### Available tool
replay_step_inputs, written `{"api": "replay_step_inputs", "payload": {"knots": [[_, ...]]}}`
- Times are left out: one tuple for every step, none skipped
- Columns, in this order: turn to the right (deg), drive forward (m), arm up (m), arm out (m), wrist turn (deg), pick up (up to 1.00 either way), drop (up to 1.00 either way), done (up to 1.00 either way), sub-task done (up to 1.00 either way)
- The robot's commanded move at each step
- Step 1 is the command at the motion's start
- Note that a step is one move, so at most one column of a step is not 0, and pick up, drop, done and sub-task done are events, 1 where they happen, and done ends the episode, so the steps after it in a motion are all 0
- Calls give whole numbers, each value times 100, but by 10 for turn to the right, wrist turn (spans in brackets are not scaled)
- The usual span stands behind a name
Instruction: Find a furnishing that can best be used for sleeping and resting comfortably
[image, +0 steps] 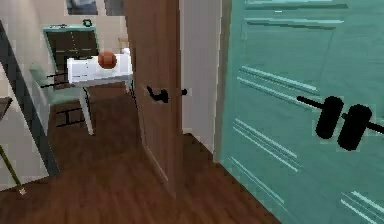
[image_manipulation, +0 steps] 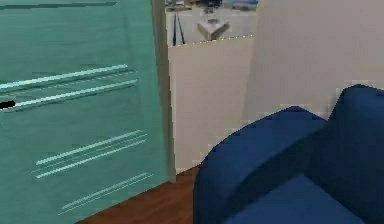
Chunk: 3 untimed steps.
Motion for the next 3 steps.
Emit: {"api": "replay_step_inputs", "payload": {"knots": [[-240,0,0,0,0,0,0,0,0],[0,100,0,0,0,0,0,0,0],[0,100,0,0,0,0,0,0,0]]}}
